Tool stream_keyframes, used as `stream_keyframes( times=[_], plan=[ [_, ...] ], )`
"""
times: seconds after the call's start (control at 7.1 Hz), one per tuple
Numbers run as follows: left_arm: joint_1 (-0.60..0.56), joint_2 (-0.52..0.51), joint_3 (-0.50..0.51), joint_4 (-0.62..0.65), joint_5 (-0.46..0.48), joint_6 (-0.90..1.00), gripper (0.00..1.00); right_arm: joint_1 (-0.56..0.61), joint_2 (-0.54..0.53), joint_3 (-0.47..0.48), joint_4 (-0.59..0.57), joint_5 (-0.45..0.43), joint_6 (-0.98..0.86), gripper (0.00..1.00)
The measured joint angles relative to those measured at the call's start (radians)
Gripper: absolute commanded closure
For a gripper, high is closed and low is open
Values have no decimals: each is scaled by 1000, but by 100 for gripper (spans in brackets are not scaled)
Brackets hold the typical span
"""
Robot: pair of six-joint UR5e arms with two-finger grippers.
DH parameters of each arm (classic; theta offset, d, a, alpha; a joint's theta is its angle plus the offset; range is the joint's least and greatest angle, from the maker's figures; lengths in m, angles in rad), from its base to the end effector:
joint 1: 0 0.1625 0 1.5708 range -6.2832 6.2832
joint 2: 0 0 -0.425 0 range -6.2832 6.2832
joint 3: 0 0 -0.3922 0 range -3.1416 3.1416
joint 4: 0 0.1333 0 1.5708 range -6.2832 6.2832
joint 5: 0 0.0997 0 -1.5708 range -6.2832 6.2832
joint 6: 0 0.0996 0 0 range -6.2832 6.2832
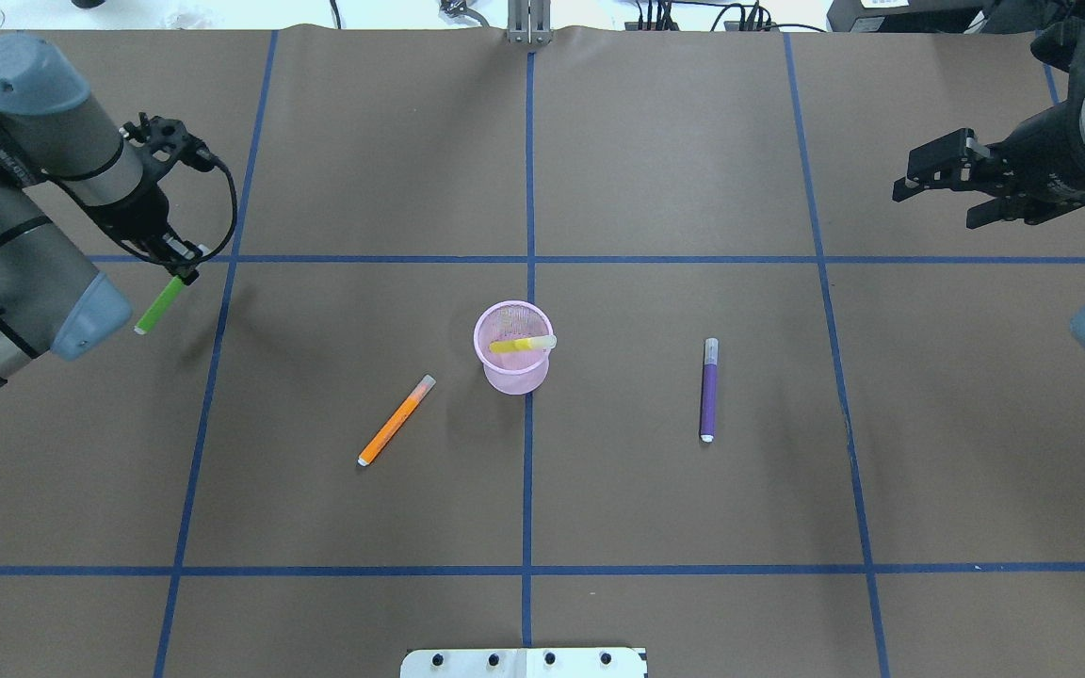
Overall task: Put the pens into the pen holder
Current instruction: 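Lift the green pen with the left gripper and carry it over the cup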
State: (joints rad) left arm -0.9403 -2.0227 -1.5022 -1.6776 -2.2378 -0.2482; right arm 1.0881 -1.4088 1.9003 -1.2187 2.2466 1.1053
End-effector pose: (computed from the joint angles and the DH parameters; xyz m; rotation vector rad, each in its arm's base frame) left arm 0.3395 -0.5868 0.4203 0.1506 0.8008 0.5245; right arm -0.1871 -0.5101 0.3740 0.1155 -1.0228 0.2821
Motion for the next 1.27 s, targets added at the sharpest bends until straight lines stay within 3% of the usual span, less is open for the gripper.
stream_keyframes(
  times=[0.56, 0.7, 1.13, 1.27],
  plan=[
    [66, -210, -126, -3, 5, -180, 100, -109, 31, -2, 1, -113, 33, 1],
    [108, -226, -177, -42, 89, -198, 100, -135, 50, -8, 1, -121, 68, 1],
    [344, -238, -301, -194, 619, -344, 100, -167, 87, -31, 0, -132, 111, 1],
    [415, -241, -306, -203, 731, -409, 100, -170, 93, -37, 0, -133, 118, 1]
  ],
)
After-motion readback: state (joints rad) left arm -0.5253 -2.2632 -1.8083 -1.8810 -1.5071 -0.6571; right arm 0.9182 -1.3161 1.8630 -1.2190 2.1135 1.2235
